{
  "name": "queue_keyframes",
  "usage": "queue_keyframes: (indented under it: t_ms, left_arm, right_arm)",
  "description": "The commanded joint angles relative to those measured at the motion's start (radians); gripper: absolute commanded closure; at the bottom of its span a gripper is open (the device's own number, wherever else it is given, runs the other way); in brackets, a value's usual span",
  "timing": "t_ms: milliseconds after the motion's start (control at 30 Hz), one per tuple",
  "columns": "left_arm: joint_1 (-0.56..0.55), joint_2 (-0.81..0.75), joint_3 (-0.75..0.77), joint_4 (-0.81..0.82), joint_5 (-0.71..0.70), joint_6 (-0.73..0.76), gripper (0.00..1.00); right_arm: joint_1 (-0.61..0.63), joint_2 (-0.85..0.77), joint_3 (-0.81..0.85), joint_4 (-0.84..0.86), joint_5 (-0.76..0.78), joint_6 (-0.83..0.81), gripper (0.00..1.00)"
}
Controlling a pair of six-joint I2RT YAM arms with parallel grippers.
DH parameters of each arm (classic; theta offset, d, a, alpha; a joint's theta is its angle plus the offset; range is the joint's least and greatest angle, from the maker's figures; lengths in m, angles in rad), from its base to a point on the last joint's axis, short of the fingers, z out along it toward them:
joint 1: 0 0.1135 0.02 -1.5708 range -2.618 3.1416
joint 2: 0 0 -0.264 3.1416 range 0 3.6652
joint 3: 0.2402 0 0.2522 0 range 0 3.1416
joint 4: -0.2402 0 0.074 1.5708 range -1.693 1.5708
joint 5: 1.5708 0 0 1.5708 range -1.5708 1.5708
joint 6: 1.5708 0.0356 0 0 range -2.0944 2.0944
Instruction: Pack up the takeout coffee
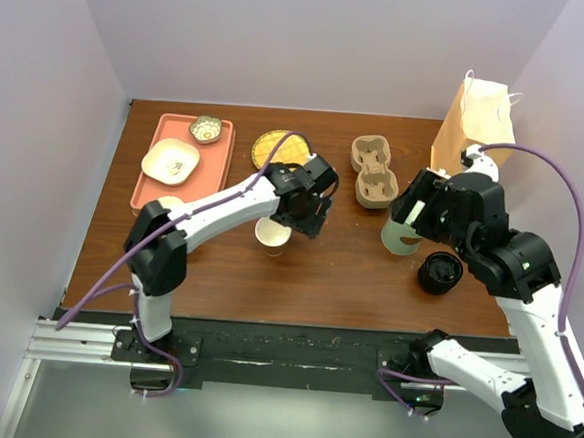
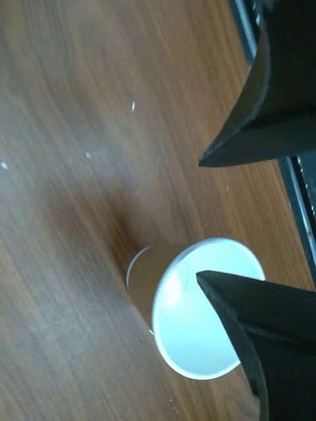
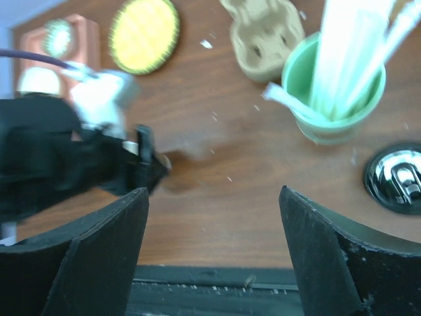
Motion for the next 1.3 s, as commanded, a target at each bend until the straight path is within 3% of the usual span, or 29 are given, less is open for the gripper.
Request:
queue_keyframes:
  t_ms: [0, 67, 100, 200, 367, 533, 600, 867, 1267]
  left_arm:
    - [-0.001, -0.191, -0.031, 0.135, 0.058, 0.033, 0.18]
    - [0.001, -0.240, -0.089, 0.193, 0.046, 0.047, 0.09]
    - [0.001, -0.296, -0.115, 0.217, 0.026, 0.053, 0.00]
    - [0.001, -0.419, -0.215, 0.298, -0.037, 0.085, 0.00]
    - [0.001, -0.545, -0.326, 0.324, -0.134, 0.160, 0.00]
    - [0.001, -0.599, -0.412, 0.310, -0.183, 0.188, 0.00]
    - [0.001, -0.614, -0.441, 0.312, -0.189, 0.179, 0.00]
    - [0.001, -0.690, -0.594, 0.453, -0.131, 0.219, 0.00]
    - [0.001, -0.808, -0.774, 0.554, -0.132, 0.214, 0.00]
  right_arm:
    - [0.001, 0.007, -0.049, -0.138, 0.091, 0.119, 0.21]
    - [0.001, 0.024, -0.090, -0.177, 0.143, 0.167, 0.23]
    - [0.002, 0.027, -0.108, -0.191, 0.159, 0.176, 0.28]
    - [0.002, 0.030, -0.173, -0.209, 0.223, 0.243, 0.38]
    - [-0.021, 0.033, -0.257, -0.255, 0.335, 0.383, 0.44]
    - [-0.212, 0.050, -0.314, -0.200, 0.415, 0.304, 0.46]
    - [-0.327, 0.053, -0.346, -0.139, 0.403, 0.236, 0.48]
    - [-0.560, 0.152, -0.429, 0.014, 0.262, 0.067, 0.55]
    - [-0.644, 0.163, -0.529, 0.110, 0.150, 0.043, 0.57]
